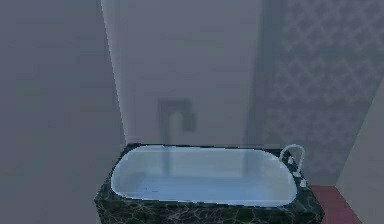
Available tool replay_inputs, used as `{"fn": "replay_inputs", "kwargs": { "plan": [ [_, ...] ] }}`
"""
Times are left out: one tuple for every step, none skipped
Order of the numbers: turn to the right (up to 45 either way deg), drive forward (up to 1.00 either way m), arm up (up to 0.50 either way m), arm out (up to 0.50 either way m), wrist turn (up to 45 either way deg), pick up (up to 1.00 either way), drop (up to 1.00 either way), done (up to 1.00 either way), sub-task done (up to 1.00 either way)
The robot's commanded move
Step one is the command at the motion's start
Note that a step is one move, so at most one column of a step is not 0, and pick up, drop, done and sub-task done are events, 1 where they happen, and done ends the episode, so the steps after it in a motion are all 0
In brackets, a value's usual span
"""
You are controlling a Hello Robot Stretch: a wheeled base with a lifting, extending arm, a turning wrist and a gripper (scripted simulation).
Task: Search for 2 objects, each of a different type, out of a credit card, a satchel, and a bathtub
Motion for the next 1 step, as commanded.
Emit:
{"fn": "replay_inputs", "kwargs": {
  "plan": [
    [0.0,0.00,0.00,0.00,0.0,0.00,0.00,1.00,0.00]
  ]
}}
